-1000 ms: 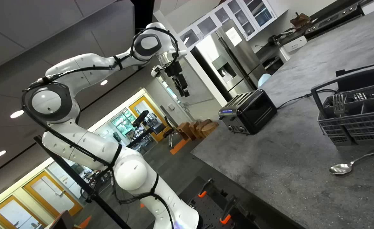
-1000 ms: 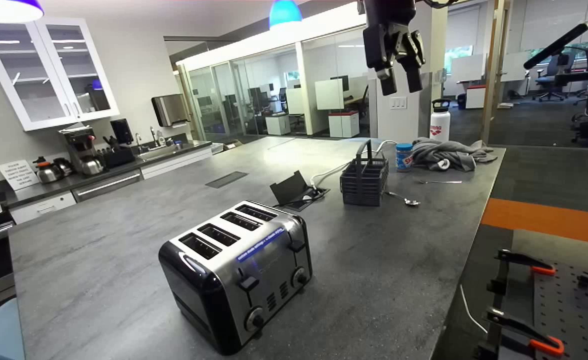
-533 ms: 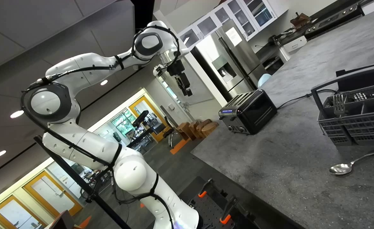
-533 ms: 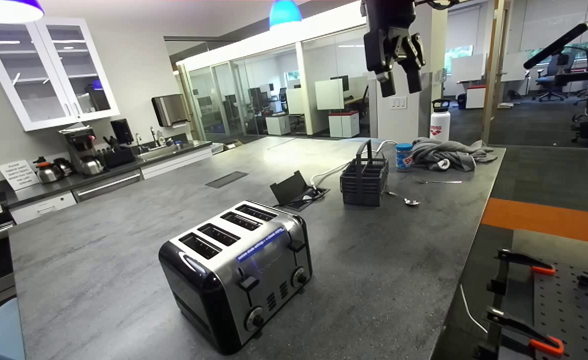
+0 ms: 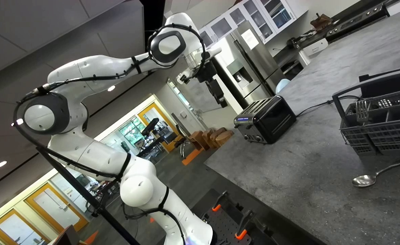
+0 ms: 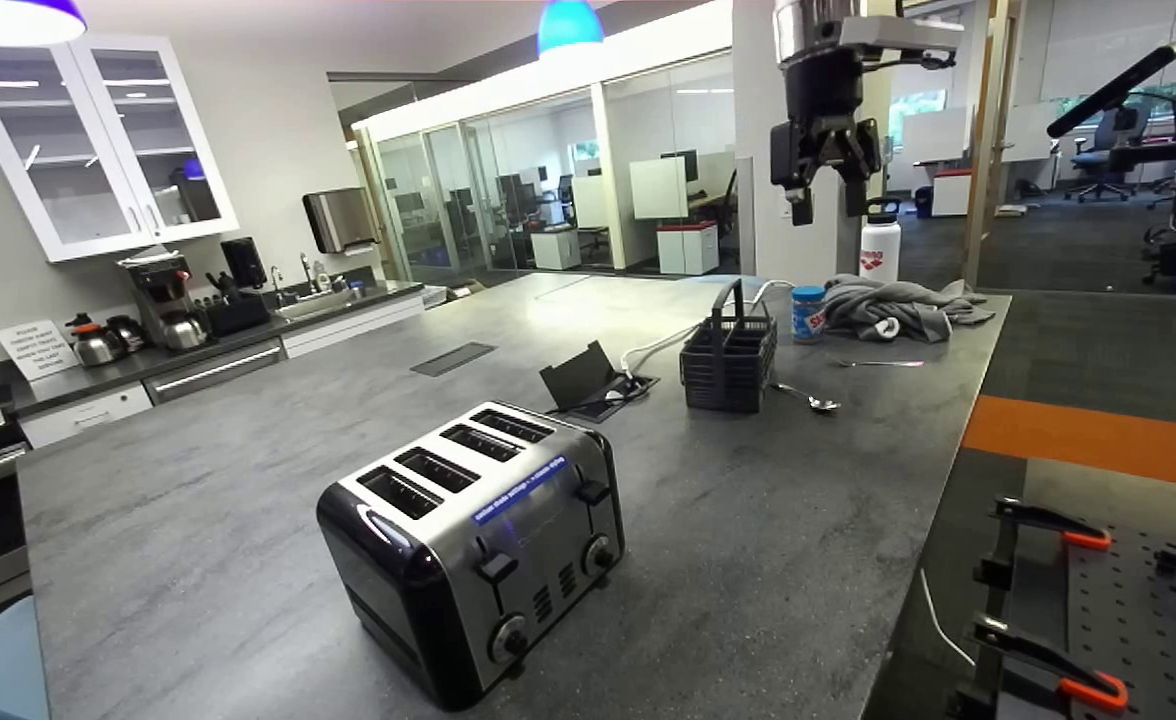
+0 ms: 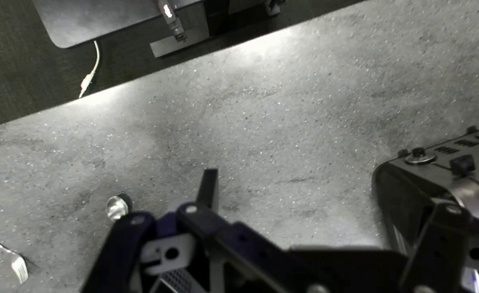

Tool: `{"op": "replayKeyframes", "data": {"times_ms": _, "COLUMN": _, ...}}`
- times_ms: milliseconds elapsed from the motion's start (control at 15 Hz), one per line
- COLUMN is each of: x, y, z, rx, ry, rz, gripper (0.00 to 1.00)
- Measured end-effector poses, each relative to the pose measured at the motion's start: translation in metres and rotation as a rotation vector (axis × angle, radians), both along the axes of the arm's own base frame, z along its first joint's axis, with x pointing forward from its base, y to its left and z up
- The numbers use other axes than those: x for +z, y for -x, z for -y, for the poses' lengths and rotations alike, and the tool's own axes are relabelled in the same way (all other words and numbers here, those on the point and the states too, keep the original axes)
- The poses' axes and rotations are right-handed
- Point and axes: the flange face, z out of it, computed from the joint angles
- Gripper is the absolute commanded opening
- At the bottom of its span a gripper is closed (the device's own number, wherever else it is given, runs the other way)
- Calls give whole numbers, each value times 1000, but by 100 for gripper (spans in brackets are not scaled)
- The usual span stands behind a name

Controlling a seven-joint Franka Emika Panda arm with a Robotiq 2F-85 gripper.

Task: Put the spoon in the basket

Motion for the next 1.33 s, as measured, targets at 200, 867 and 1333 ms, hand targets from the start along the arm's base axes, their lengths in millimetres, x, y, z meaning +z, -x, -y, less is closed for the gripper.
{"op": "replayKeyframes", "data": {"times_ms": 200, "x": -33, "y": 10, "z": 55, "rx": -30, "ry": 20, "rz": 65, "gripper": 100}}
{"op": "replayKeyframes", "data": {"times_ms": 867, "x": -139, "y": 46, "z": 172, "rx": -181, "ry": 53, "rz": 95, "gripper": 100}}
{"op": "replayKeyframes", "data": {"times_ms": 1333, "x": -137, "y": 43, "z": 170, "rx": -169, "ry": 66, "rz": 104, "gripper": 100}}
